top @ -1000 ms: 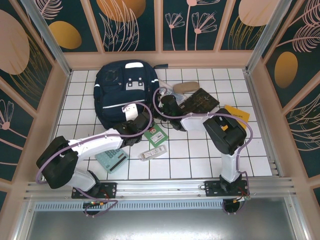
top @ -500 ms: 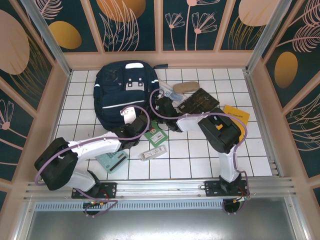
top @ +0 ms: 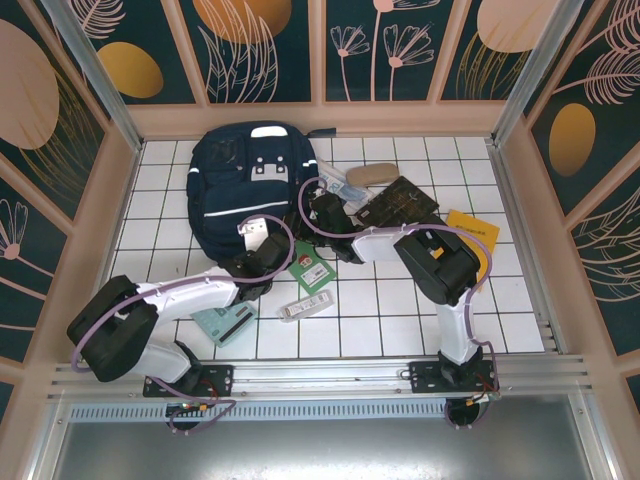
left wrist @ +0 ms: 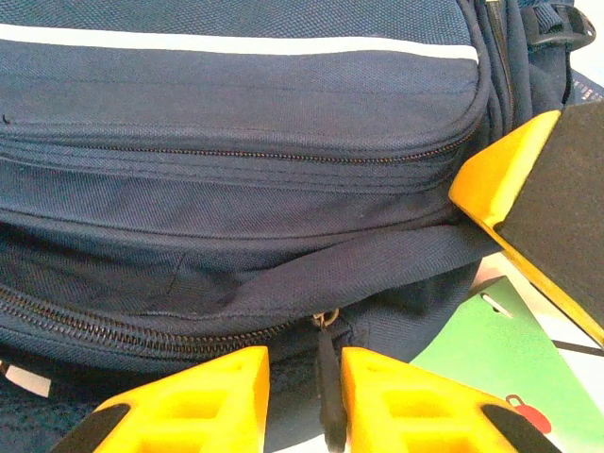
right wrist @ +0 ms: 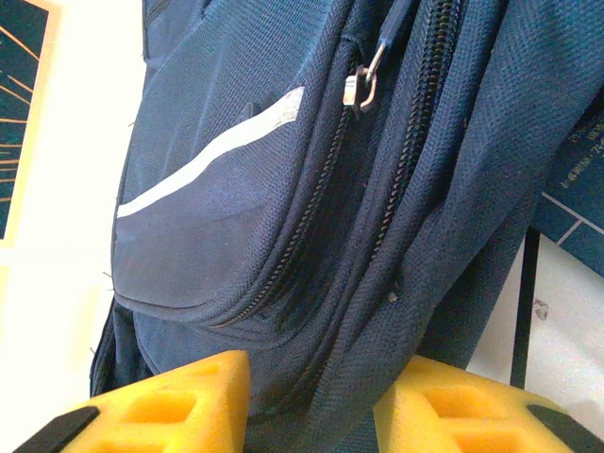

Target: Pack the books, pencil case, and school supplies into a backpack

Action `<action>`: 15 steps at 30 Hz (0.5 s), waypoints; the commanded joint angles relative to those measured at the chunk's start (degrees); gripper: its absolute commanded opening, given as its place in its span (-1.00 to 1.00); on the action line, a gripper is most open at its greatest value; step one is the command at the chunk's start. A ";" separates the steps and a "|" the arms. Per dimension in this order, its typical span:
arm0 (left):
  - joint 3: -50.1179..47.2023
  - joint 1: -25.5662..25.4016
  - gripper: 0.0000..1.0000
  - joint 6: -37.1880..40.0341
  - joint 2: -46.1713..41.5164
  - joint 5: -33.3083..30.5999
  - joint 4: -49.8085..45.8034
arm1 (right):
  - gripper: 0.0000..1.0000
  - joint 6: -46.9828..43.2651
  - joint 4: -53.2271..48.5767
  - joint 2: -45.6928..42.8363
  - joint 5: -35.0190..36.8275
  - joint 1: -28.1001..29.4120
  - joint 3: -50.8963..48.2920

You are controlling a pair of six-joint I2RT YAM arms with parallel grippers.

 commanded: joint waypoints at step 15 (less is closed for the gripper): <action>1.88 1.77 -1.00 2.82 2.22 -1.08 2.14 | -0.69 0.33 2.68 0.82 -0.69 0.09 1.73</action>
